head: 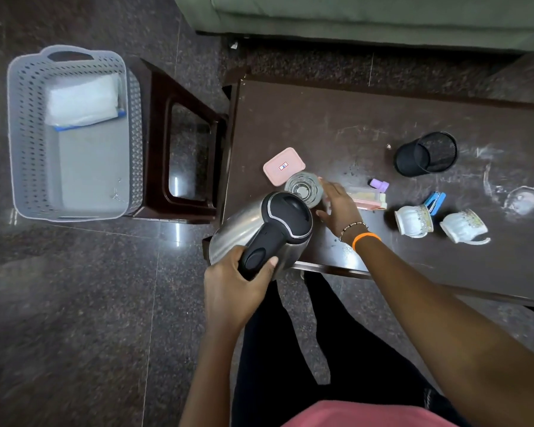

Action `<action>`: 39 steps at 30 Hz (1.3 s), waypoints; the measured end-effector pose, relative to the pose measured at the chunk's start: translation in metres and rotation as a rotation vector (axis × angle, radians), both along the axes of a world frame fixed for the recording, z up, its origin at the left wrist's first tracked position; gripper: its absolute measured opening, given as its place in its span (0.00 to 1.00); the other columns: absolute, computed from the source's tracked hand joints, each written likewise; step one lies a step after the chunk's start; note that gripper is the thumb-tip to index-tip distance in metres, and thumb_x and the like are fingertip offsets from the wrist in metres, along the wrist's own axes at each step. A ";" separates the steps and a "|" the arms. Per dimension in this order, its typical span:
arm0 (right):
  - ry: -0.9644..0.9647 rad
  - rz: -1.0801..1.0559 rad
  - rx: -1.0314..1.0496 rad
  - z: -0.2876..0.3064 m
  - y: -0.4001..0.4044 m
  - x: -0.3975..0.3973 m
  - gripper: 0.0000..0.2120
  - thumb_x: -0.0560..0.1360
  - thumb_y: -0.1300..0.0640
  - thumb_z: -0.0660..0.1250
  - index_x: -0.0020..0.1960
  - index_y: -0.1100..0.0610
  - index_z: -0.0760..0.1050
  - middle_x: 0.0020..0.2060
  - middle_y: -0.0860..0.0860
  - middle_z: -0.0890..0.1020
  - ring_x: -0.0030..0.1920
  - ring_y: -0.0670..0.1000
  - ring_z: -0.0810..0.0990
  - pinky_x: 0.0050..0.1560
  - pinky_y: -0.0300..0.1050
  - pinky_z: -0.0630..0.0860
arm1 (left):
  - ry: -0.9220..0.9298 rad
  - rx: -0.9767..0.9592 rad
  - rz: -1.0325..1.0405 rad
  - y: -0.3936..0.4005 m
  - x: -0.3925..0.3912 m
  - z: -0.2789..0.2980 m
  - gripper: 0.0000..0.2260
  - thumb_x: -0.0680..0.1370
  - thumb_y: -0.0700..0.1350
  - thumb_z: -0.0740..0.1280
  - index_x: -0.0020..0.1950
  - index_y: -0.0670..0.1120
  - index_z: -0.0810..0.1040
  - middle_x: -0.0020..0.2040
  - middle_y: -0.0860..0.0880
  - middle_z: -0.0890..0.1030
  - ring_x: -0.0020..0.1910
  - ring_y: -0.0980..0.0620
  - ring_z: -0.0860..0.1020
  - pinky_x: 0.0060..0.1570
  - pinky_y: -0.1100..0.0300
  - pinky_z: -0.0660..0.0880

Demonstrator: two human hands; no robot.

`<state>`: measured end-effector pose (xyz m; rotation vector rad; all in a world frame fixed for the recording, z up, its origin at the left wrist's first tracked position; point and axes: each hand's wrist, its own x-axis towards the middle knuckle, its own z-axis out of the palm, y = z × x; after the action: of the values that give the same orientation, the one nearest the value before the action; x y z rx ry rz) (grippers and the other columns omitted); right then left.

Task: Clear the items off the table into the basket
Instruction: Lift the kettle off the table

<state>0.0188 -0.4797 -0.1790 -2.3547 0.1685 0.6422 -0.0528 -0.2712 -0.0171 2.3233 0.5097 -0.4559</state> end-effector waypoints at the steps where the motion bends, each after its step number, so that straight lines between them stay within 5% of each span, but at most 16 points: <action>1: 0.008 0.009 0.000 0.000 -0.001 -0.002 0.37 0.67 0.69 0.69 0.72 0.59 0.59 0.68 0.60 0.68 0.67 0.60 0.69 0.70 0.46 0.62 | -0.010 -0.024 -0.005 -0.002 0.001 0.001 0.11 0.67 0.55 0.70 0.40 0.48 0.78 0.30 0.55 0.79 0.32 0.57 0.78 0.31 0.73 0.69; 6: 0.017 0.033 0.018 -0.002 -0.002 -0.005 0.35 0.69 0.68 0.67 0.73 0.60 0.57 0.68 0.60 0.67 0.67 0.60 0.69 0.70 0.50 0.65 | -0.028 -0.100 -0.015 -0.010 0.005 0.005 0.07 0.68 0.49 0.67 0.42 0.48 0.79 0.31 0.57 0.79 0.36 0.60 0.77 0.32 0.75 0.69; 13: 0.000 0.036 -0.007 -0.006 -0.004 -0.006 0.34 0.70 0.66 0.66 0.73 0.58 0.57 0.63 0.62 0.72 0.62 0.62 0.71 0.67 0.51 0.67 | -0.053 -0.166 -0.040 -0.015 0.017 0.005 0.08 0.72 0.48 0.72 0.51 0.49 0.82 0.31 0.61 0.78 0.26 0.64 0.74 0.29 0.76 0.68; 17: 0.037 0.057 -0.032 -0.007 -0.005 -0.008 0.35 0.71 0.66 0.65 0.74 0.55 0.54 0.63 0.61 0.74 0.60 0.63 0.72 0.64 0.53 0.70 | -0.055 -0.186 -0.057 -0.017 0.026 0.004 0.09 0.72 0.49 0.71 0.51 0.49 0.82 0.35 0.64 0.79 0.33 0.66 0.77 0.33 0.78 0.70; 26: 0.119 0.022 0.010 -0.005 -0.002 -0.010 0.39 0.71 0.69 0.62 0.75 0.50 0.49 0.61 0.59 0.75 0.58 0.63 0.75 0.60 0.57 0.74 | -0.048 -0.172 -0.072 -0.015 0.038 0.001 0.04 0.70 0.52 0.72 0.37 0.60 0.78 0.35 0.55 0.81 0.35 0.60 0.78 0.33 0.75 0.70; 32: 0.063 -0.048 0.056 -0.007 -0.006 -0.012 0.38 0.69 0.72 0.58 0.74 0.50 0.54 0.52 0.60 0.78 0.52 0.61 0.76 0.57 0.51 0.74 | -0.052 -0.166 -0.072 -0.009 0.042 -0.003 0.05 0.72 0.51 0.71 0.39 0.51 0.79 0.32 0.43 0.80 0.34 0.48 0.76 0.32 0.60 0.71; 39: 0.063 -0.103 0.096 -0.008 -0.003 -0.014 0.39 0.67 0.74 0.56 0.74 0.50 0.56 0.49 0.60 0.78 0.50 0.60 0.76 0.58 0.53 0.75 | -0.024 -0.163 -0.108 -0.010 0.050 -0.005 0.06 0.72 0.50 0.71 0.41 0.48 0.80 0.31 0.45 0.80 0.33 0.49 0.76 0.31 0.62 0.70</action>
<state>0.0052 -0.4826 -0.1867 -2.2193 0.2797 0.6604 -0.0025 -0.2809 -0.0224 2.2034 0.3235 -0.5009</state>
